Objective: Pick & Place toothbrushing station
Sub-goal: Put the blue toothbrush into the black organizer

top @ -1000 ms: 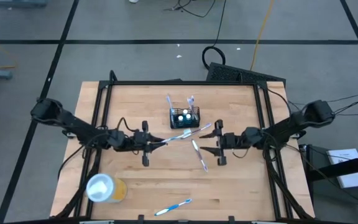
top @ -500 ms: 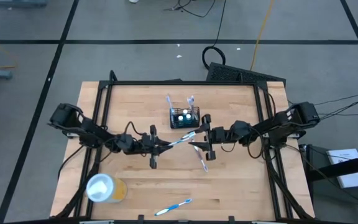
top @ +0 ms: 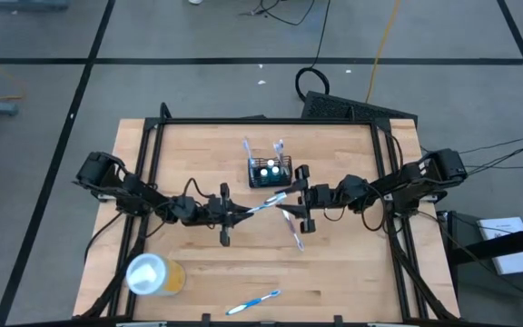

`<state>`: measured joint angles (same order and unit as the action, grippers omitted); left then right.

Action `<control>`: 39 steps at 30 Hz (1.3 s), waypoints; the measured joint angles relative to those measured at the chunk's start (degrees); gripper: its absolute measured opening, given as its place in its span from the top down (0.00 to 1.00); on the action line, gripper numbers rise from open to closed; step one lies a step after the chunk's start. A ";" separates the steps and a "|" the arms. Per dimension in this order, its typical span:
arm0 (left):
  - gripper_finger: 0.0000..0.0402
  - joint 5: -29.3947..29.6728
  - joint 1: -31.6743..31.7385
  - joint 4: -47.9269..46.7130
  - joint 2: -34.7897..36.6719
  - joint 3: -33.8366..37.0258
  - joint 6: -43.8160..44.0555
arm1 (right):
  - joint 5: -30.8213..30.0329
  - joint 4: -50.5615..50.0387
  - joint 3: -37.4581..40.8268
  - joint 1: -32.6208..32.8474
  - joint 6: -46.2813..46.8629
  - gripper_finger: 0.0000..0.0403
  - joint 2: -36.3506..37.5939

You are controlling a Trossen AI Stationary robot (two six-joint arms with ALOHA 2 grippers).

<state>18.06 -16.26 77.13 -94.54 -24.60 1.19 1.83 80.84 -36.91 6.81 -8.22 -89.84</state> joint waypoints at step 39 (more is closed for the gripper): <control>0.65 1.57 -0.58 1.04 0.02 15.13 8.73 | -0.51 -40.59 -19.96 -6.18 -5.37 0.97 0.52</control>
<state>19.64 -16.84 78.17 -94.52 -9.47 9.91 1.31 40.25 -56.87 0.63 -13.60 -89.32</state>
